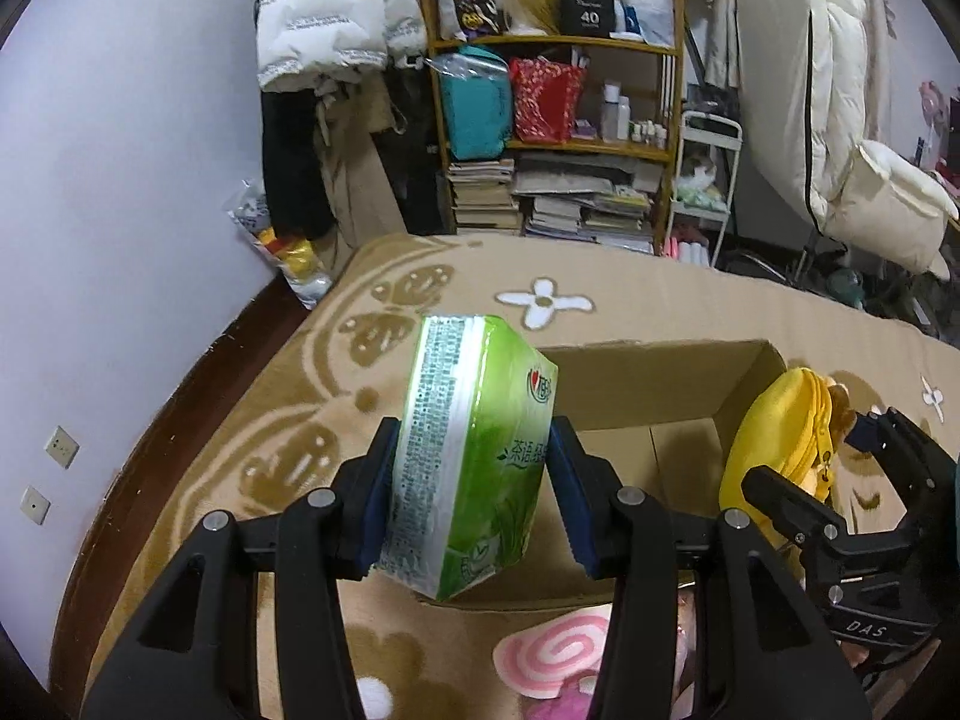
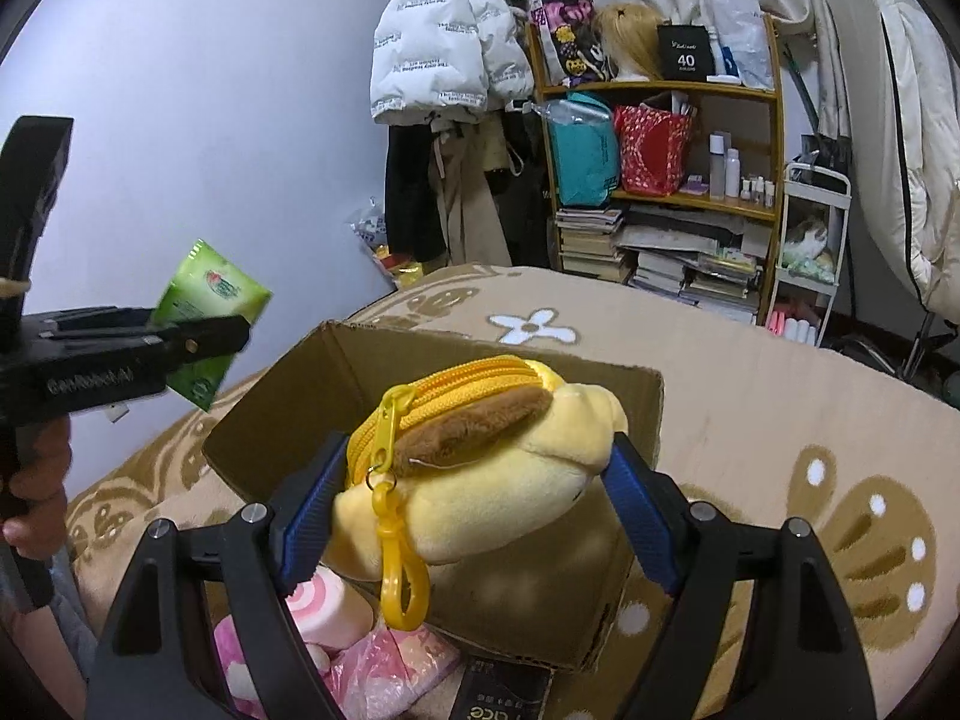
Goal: Organize soft objects
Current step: 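Carry the tissue pack and plush dog over the box and release both inside, then withdraw both open tools from the box toward the remaining soft items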
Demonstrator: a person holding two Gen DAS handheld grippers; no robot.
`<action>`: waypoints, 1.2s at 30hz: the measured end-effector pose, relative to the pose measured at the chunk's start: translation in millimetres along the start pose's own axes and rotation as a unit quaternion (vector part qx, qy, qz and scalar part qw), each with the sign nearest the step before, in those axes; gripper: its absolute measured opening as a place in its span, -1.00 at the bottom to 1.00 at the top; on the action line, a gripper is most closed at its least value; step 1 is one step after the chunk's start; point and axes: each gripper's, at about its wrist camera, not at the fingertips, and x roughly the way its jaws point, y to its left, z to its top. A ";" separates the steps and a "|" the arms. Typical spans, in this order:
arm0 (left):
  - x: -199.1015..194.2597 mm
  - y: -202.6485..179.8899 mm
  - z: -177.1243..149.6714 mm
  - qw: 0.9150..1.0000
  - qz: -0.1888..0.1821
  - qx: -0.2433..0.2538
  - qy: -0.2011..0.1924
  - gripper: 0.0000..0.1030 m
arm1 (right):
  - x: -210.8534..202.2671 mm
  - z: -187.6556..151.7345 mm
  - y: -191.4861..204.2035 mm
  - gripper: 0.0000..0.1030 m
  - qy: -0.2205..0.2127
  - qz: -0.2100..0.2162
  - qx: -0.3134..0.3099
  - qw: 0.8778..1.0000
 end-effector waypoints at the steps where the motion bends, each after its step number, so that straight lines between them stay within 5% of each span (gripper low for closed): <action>1: 2.5 -1.5 -1.2 1.000 -0.003 -0.001 0.003 -0.07 | 0.3 -0.8 -1.1 0.69 0.001 0.000 0.001 1.000; 4: 10.2 -5.1 -5.1 1.000 -0.009 0.000 0.014 -0.05 | 1.2 -4.2 -3.3 0.70 0.007 -0.002 0.002 1.000; 20: -5.3 -12.3 -10.5 0.999 0.043 0.028 0.006 0.87 | -14.0 -5.8 -16.1 1.00 0.002 -0.008 0.042 0.999; 36: -66.6 1.7 -29.2 0.997 0.073 0.015 0.008 0.99 | -70.8 -9.1 -10.8 1.00 -0.009 -0.024 0.067 0.997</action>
